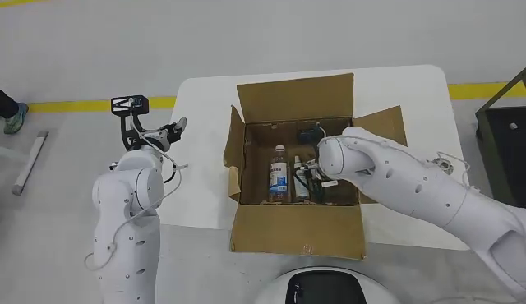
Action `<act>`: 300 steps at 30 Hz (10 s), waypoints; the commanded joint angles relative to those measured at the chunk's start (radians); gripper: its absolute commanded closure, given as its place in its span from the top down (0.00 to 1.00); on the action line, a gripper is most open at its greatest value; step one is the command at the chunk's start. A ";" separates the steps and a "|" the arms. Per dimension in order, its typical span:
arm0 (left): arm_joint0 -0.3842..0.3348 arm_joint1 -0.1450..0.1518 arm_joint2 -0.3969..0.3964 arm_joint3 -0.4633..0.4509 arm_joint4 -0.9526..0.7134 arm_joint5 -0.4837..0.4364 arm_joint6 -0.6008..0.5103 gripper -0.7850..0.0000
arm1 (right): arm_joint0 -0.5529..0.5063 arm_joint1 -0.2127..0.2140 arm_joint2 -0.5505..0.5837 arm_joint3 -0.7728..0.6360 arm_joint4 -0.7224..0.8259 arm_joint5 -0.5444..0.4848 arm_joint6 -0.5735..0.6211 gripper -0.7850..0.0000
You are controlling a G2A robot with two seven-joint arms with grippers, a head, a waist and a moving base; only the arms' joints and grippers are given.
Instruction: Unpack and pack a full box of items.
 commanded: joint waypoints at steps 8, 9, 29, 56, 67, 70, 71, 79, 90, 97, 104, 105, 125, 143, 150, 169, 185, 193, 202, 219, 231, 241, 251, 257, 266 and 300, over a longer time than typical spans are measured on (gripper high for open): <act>0.000 0.000 0.000 0.000 0.000 0.000 0.000 1.00 | 0.003 -0.043 -0.023 0.053 -0.001 -0.007 -0.011 0.00; 0.000 0.000 0.000 0.000 0.000 0.000 0.000 1.00 | 0.003 -0.047 -0.024 0.057 -0.001 -0.007 -0.012 0.00; 0.000 0.000 0.000 0.000 0.000 0.000 0.000 1.00 | -0.010 -0.083 0.013 0.085 -0.015 -0.036 -0.024 0.25; 0.000 0.000 0.000 0.000 0.000 0.000 0.000 1.00 | -0.823 0.278 1.392 -0.790 -0.377 -0.078 0.082 0.00; 0.000 0.000 0.000 0.000 0.000 0.000 0.000 1.00 | -1.040 0.301 1.554 -0.742 -0.595 -0.243 0.247 0.22; 0.000 0.000 0.000 0.000 0.000 0.000 0.000 1.00 | -1.000 0.300 1.489 -0.686 -0.609 -0.271 0.275 0.34; 0.000 0.000 0.000 0.000 0.000 0.000 0.000 1.00 | -0.982 0.300 1.462 -0.666 -0.619 -0.279 0.283 0.34; 0.000 0.000 0.000 0.000 0.000 0.000 0.000 1.00 | -0.784 0.283 1.225 -0.485 -0.668 -0.322 0.325 0.41; 0.000 0.000 0.000 0.000 0.000 0.000 0.000 1.00 | -0.589 0.236 1.041 -0.201 -0.730 -0.330 0.334 0.41; 0.000 0.000 0.000 0.000 0.000 0.000 0.000 1.00 | -0.514 0.207 0.990 -0.126 -0.759 -0.348 0.352 0.42; 0.000 0.000 0.000 0.000 0.000 0.000 0.000 1.00 | -0.486 0.183 0.973 -0.083 -0.785 -0.358 0.361 0.39; 0.000 0.000 0.000 0.000 0.000 0.000 0.000 1.00 | -0.484 0.180 0.974 -0.078 -0.791 -0.360 0.363 0.39; 0.000 0.000 0.000 0.000 0.000 0.000 0.000 1.00 | -0.519 0.132 1.036 -0.079 -0.848 -0.383 0.386 0.38; 0.000 0.000 0.000 0.000 0.000 0.000 0.000 1.00 | -0.527 0.097 1.075 -0.082 -0.882 -0.374 0.378 0.38; 0.000 0.000 0.000 0.000 0.000 0.000 0.000 1.00 | -0.524 0.087 1.087 -0.071 -0.897 -0.373 0.377 0.39; 0.000 0.000 0.000 0.000 0.000 0.000 0.000 1.00 | -0.515 0.065 1.094 -0.050 -0.917 -0.371 0.374 0.38; 0.000 0.000 0.000 0.000 0.000 0.000 0.000 1.00 | -0.513 0.055 1.097 -0.039 -0.930 -0.368 0.372 0.12; 0.000 0.000 0.000 0.000 0.000 0.000 0.000 1.00 | -0.509 0.051 1.107 -0.069 -0.916 -0.370 0.373 0.00; 0.000 0.000 0.000 0.000 0.000 0.000 0.000 1.00 | -0.531 0.046 1.263 -0.293 -0.652 -0.314 0.318 0.00; 0.000 0.000 0.000 0.000 0.000 0.000 0.000 1.00 | -0.577 0.024 1.399 -0.547 0.147 -0.348 0.082 0.00; 0.000 0.000 0.000 0.000 0.000 0.000 0.000 1.00 | -0.350 0.010 0.870 -0.297 -0.007 -0.336 0.199 0.00; 0.000 0.000 0.000 0.000 0.000 0.000 0.000 1.00 | -0.199 -0.028 0.522 -0.125 -0.291 -0.325 0.222 0.00; 0.000 0.000 0.000 0.000 0.000 0.000 0.000 1.00 | -0.148 -0.060 0.374 -0.012 -0.393 -0.338 0.249 0.00; 0.000 0.000 0.000 0.000 0.000 0.000 0.000 1.00 | -0.148 -0.074 0.328 0.021 -0.413 -0.362 0.247 0.00; 0.000 0.000 0.000 0.000 0.000 0.000 0.000 1.00 | -0.143 -0.101 0.265 0.080 -0.454 -0.372 0.235 0.24; 0.000 0.000 0.000 0.000 0.000 0.000 0.000 1.00 | -0.636 0.026 1.268 -0.646 -0.072 -0.391 -0.032 0.00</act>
